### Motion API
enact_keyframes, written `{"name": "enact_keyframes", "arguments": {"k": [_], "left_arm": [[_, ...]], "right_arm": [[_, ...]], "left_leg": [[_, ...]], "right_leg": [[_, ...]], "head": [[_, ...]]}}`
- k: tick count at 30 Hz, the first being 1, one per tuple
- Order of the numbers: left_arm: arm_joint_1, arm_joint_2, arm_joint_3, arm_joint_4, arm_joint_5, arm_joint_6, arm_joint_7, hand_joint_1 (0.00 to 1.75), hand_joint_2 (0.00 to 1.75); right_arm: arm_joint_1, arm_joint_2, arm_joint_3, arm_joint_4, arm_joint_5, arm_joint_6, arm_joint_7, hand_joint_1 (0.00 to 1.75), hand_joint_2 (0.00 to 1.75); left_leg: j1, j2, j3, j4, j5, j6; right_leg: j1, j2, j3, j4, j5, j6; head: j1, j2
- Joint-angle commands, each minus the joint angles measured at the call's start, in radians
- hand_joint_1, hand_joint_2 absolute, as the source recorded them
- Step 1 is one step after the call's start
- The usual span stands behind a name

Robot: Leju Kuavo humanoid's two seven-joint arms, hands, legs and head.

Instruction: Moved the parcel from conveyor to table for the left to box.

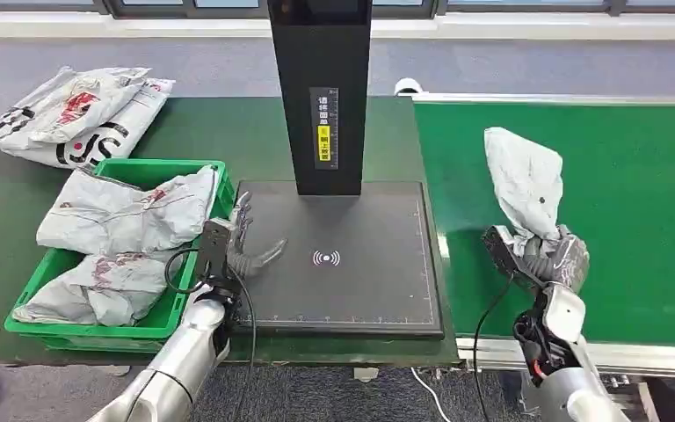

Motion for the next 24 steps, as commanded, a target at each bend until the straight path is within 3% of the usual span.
{"name": "enact_keyframes", "arguments": {"k": [1, 6, 10, 13, 14, 17, 21, 24], "left_arm": [[-0.012, 0.018, 0.066, -0.004, -0.025, 0.057, -0.007, 0.00, 1.75], [-0.028, 0.003, 0.077, -0.028, -0.056, 0.048, 0.006, 0.00, 1.75], [-0.046, -0.002, 0.081, -0.010, -0.069, 0.055, -0.008, 0.00, 1.75], [-0.066, 0.005, 0.085, -0.009, -0.067, 0.040, -0.010, 0.00, 1.75], [-0.070, 0.005, 0.087, -0.010, -0.067, 0.041, -0.008, 0.00, 1.75], [-0.075, 0.007, 0.090, -0.020, -0.066, 0.037, -0.007, 0.00, 1.75], [-0.078, 0.008, 0.093, -0.030, -0.067, 0.035, -0.006, 0.00, 1.75], [-0.073, 0.008, 0.094, -0.034, -0.067, 0.038, -0.005, 0.00, 1.75]], "right_arm": [[0.083, 0.147, 0.094, -0.453, -0.118, 0.003, -0.214, 1.75, 1.75], [0.210, 0.169, 0.322, -0.677, -0.110, 0.003, -0.153, 1.75, 1.75], [0.217, 0.164, 0.472, -0.618, -0.185, 0.021, -0.142, 1.75, 1.75], [0.181, 0.195, 0.589, -0.481, -0.239, 0.148, -0.127, 1.75, 1.75], [0.169, 0.196, 0.629, -0.449, -0.198, 0.125, -0.114, 1.75, 1.75], [0.156, 0.219, 0.694, -0.379, -0.200, 0.152, -0.120, 1.75, 1.75], [0.168, 0.219, 0.746, -0.359, -0.358, 0.332, -0.178, 1.75, 1.75], [0.172, 0.202, 0.778, -0.352, -0.374, 0.373, -0.169, 1.75, 1.75]], "left_leg": [[-0.001, 0.006, 0.001, -0.001, -0.001, 0.000], [0.000, 0.005, 0.000, 0.000, -0.001, -0.001], [0.000, 0.002, 0.000, 0.000, -0.001, -0.001], [0.001, 0.008, 0.002, -0.001, -0.001, -0.002], [0.001, 0.006, 0.002, -0.001, -0.001, -0.002], [0.002, 0.007, 0.000, 0.000, -0.001, -0.002], [0.002, 0.006, 0.002, -0.001, 0.000, -0.003], [0.002, 0.006, 0.002, -0.002, -0.001, -0.003]], "right_leg": [[-0.001, 0.005, -0.001, 0.000, 0.000, 0.000], [0.001, 0.004, -0.002, 0.000, 0.000, -0.001], [0.002, 0.001, -0.002, 0.000, -0.001, -0.002], [0.003, 0.007, -0.001, -0.001, 0.000, -0.002], [0.003, 0.005, -0.001, -0.001, 0.000, -0.001], [0.003, 0.006, -0.002, 0.000, 0.000, -0.002], [0.003, 0.004, -0.001, -0.001, 0.000, -0.002], [0.003, 0.004, 0.000, -0.002, -0.001, -0.002]], "head": [[0.000, 0.000], [0.000, 0.000], [0.000, 0.000], [0.000, 0.000], [0.000, 0.000], [0.000, 0.000], [0.000, 0.000], [0.000, 0.000]]}}
